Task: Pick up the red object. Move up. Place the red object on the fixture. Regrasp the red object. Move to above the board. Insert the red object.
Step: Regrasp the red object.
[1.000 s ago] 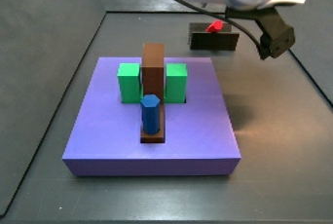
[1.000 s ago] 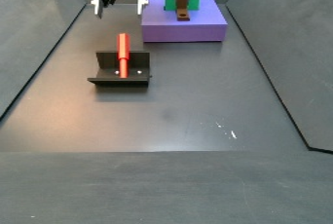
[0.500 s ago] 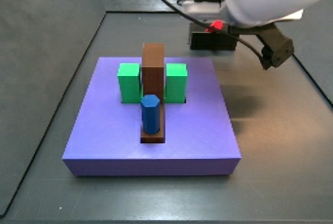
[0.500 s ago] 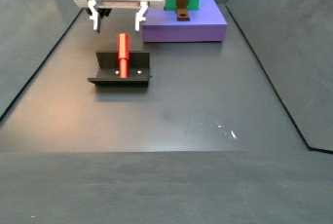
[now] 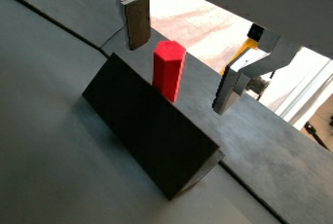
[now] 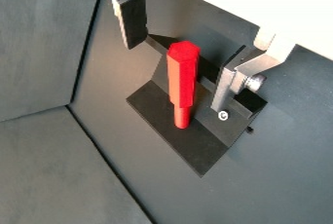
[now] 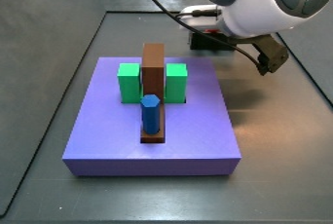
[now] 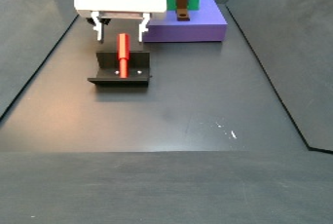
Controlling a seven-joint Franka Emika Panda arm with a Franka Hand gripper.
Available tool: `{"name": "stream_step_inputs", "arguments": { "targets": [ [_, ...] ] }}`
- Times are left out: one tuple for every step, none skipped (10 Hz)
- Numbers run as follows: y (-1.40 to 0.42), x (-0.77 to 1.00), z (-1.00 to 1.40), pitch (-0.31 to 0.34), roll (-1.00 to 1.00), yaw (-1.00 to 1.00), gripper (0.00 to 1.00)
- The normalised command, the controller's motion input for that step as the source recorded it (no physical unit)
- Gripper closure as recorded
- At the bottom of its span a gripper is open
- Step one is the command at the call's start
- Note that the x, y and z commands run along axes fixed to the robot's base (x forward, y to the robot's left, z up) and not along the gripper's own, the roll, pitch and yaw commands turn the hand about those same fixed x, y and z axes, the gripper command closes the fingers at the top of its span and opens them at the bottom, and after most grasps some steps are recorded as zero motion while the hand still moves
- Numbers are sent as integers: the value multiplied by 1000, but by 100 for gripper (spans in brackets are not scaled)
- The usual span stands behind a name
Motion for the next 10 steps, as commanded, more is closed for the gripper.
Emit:
{"name": "stream_step_inputs", "arguments": {
  "targets": [
    [31,0,-117,-103,-117,117,0],
    [57,0,-106,-100,-106,97,0],
    [26,-23,-37,-80,0,71,0],
    [0,0,0,0,0,0,0],
    [0,0,0,0,0,0,100],
    [0,0,0,0,0,0,100],
    [0,0,0,0,0,0,100],
    [0,0,0,0,0,0,100],
    [0,0,0,0,0,0,100],
    [0,0,0,0,0,0,100]
  ]
}}
